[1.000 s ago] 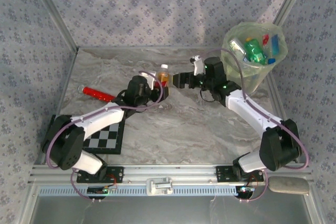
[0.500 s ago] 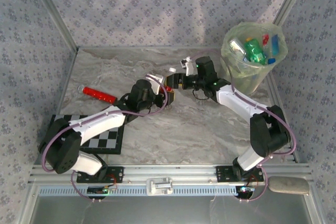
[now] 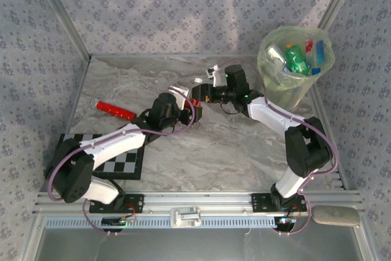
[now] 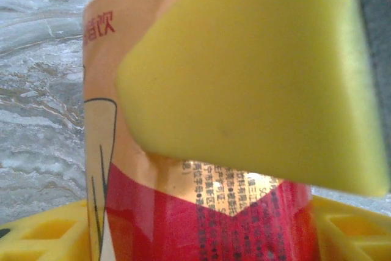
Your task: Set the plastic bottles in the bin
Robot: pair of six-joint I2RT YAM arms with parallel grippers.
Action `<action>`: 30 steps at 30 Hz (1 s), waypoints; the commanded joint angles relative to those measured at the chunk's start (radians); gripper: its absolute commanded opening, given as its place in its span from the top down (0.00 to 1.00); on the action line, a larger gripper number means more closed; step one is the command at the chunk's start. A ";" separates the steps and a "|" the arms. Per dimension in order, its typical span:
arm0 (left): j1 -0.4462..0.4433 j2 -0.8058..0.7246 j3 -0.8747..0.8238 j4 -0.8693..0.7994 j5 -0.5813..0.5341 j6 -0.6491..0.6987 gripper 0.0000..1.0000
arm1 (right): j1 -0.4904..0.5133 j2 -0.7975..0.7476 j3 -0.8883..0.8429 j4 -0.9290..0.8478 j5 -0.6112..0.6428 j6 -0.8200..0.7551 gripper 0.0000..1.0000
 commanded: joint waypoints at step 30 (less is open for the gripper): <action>0.210 -0.163 -0.219 -0.160 -0.349 -0.469 0.00 | -0.439 -0.199 0.529 -0.510 0.769 -0.571 0.54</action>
